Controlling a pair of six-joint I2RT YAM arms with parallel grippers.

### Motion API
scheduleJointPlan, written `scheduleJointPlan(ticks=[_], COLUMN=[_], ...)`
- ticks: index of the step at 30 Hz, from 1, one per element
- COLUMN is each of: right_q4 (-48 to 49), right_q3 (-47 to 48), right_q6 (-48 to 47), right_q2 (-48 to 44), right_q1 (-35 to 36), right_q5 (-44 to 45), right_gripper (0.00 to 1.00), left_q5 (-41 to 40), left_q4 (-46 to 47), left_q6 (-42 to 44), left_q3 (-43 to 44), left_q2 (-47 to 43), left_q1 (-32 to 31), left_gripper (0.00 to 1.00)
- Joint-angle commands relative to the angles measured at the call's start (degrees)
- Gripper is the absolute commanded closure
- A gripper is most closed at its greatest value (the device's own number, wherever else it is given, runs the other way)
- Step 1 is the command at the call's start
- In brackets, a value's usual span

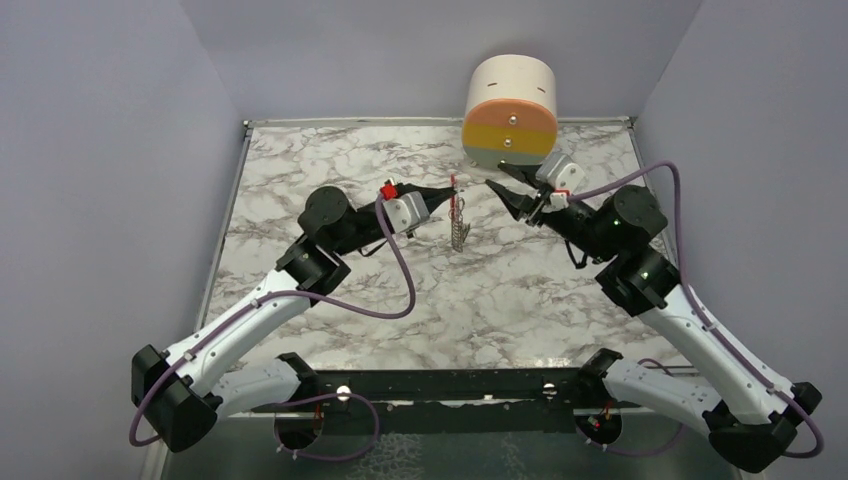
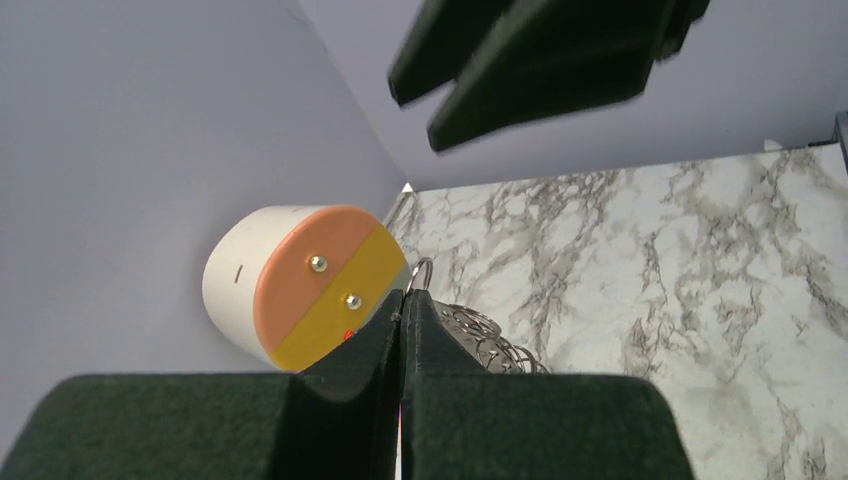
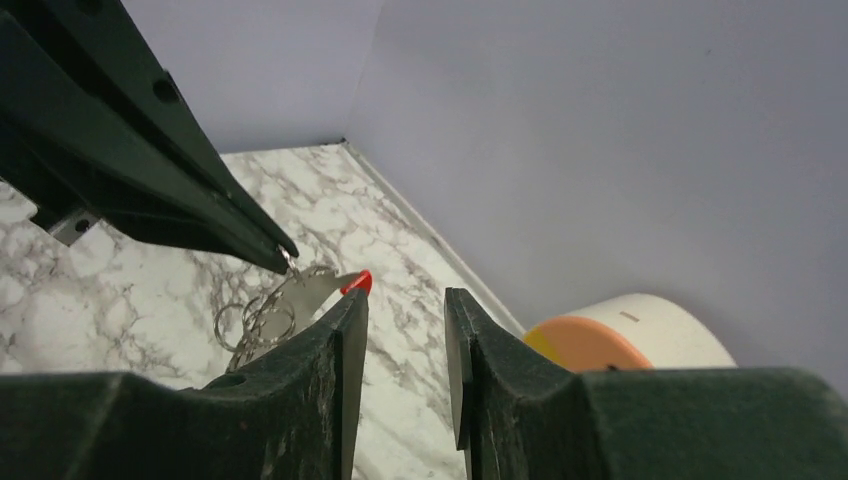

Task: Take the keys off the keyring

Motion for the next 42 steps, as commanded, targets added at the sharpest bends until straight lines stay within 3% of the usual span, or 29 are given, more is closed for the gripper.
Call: scheduleJointPlan(ticks=[1,8,13,20,24,33,42], right_q4=[6.35,11.84,8.1,-0.93,0.34,1.94,5.31], right_q3=[-5.4,-10.68,-8.57,-5.13,-5.32,-5.27,-1.74], right_q6=[4.86,7.63,7.74,12.53,16.19,23.49,23.89], right_q2=[-1.2,-3.21,-0.85,11.62,17.41,26.07,39.58], right_q1=[0.25,0.29,0.23,0.21,-0.43,-17.6,-19.27], right_q5=[1.62,0.56,2.65,24.27,28.89,12.78,12.32], right_gripper=[0.66,0.67,0.67,0.67,0.65,0.62,0.61], left_q5=[-2.92,-6.19,-7.02,-8.15,-7.13,-3.61,-2.93], left_q4=[18.37,32.94,37.65,34.87,36.65,40.18,40.85], left_q6=[-9.98,-17.53,-19.07,-17.95,-19.56,-24.47,-24.97], left_q3=[-5.5,-13.35,-16.37,-17.5,-19.0,-19.61,-21.1], left_q2=[-2.66,-3.91,-5.15,-5.46,-2.57,5.14,11.4], left_q1=[0.69,1.49,2.4,3.57,5.87,11.55,12.56], left_gripper=[1.0,1.0,1.0,1.0,1.0,1.0,1.0])
